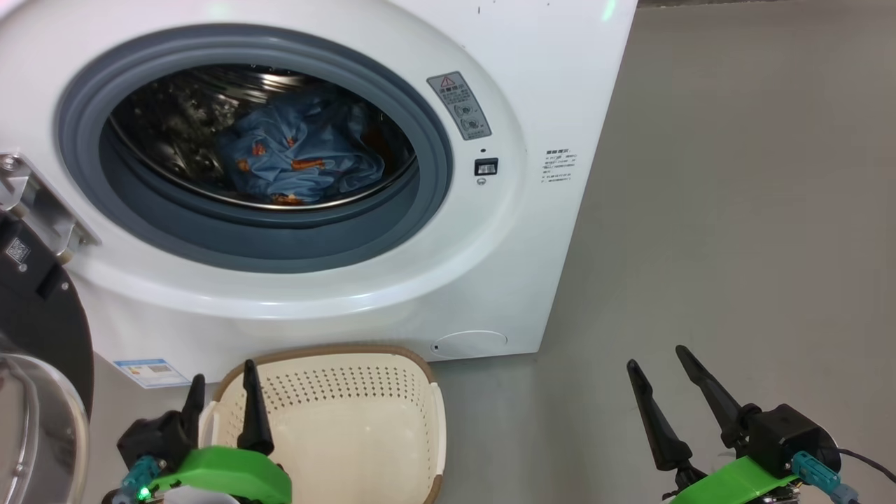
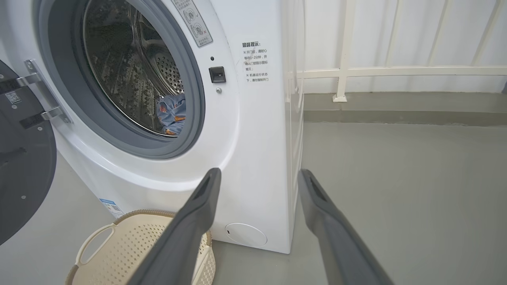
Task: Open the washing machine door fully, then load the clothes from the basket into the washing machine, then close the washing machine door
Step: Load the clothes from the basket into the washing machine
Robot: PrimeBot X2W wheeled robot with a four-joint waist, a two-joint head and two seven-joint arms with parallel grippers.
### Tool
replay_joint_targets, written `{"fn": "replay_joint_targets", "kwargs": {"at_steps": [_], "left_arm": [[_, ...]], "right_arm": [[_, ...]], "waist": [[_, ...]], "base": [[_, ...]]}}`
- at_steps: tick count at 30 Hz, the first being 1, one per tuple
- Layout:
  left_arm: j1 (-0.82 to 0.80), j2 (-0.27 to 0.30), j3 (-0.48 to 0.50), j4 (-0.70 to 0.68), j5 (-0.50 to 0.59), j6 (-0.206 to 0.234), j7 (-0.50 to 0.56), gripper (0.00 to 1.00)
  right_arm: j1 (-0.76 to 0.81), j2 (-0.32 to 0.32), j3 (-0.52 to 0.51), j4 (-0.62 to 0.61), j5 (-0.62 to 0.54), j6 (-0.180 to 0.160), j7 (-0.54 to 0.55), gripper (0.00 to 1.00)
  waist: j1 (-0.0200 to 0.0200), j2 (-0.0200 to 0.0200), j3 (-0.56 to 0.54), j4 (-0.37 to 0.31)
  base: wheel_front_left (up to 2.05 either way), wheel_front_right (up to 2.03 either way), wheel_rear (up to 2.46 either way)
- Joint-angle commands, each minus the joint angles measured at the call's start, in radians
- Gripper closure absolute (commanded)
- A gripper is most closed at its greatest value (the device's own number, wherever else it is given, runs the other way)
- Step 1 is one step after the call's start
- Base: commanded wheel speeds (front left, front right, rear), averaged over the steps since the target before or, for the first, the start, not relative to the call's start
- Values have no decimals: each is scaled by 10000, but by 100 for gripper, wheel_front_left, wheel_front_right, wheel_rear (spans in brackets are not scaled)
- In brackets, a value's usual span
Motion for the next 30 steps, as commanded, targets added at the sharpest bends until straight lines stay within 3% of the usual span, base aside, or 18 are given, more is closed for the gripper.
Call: {"fn": "replay_joint_targets", "kwargs": {"at_steps": [1, 7, 13, 14, 15, 16, 18, 25, 30], "left_arm": [[48, 186, 296, -457, 212, -71, -64, 0], [621, 185, 513, -1278, 534, -289, -64, 0], [1121, 185, 814, -1515, 478, -237, -64, 0], [1159, 185, 838, -1515, 455, -234, -64, 9], [1193, 185, 850, -1508, 455, -232, -64, 11], [1214, 185, 850, -1526, 490, -255, -64, 3], [1236, 185, 863, -1562, 536, -263, -64, 0], [1462, 185, 837, -1813, 666, -316, -64, 0], [1669, 185, 725, -2234, 966, -589, -64, 0]], "right_arm": [[-25, -67, 179, -292, -129, 16, -48, 0], [141, -34, 16, -315, -237, 16, -48, 0], [415, -8, 0, -272, -278, 16, -48, 0], [438, -12, 9, -267, -282, 16, -48, 0], [465, -20, 17, -266, -285, 16, -48, 0], [500, -29, 22, -264, -289, 16, -48, 0], [540, -36, 27, -261, -293, 16, -48, 0], [761, -75, 111, -214, -318, 16, -48, 0], [815, -132, 160, -191, -333, 16, -48, 0]], "waist": [[0, 0, -16, -14], [0, 0, -230, -128], [0, 0, -528, -303], [0, 0, -564, -331], [0, 0, -598, -360], [0, 0, -634, -381], [0, 0, -677, -394], [0, 0, -898, -495], [0, 0, -994, -573]], "base": [[0, 0, 0], [0, 0, 0], [0, 0, 0], [0, 0, 0], [0, 0, 0], [0, 0, 0], [0, 0, 0], [0, 0, 0], [0, 0, 0]]}}
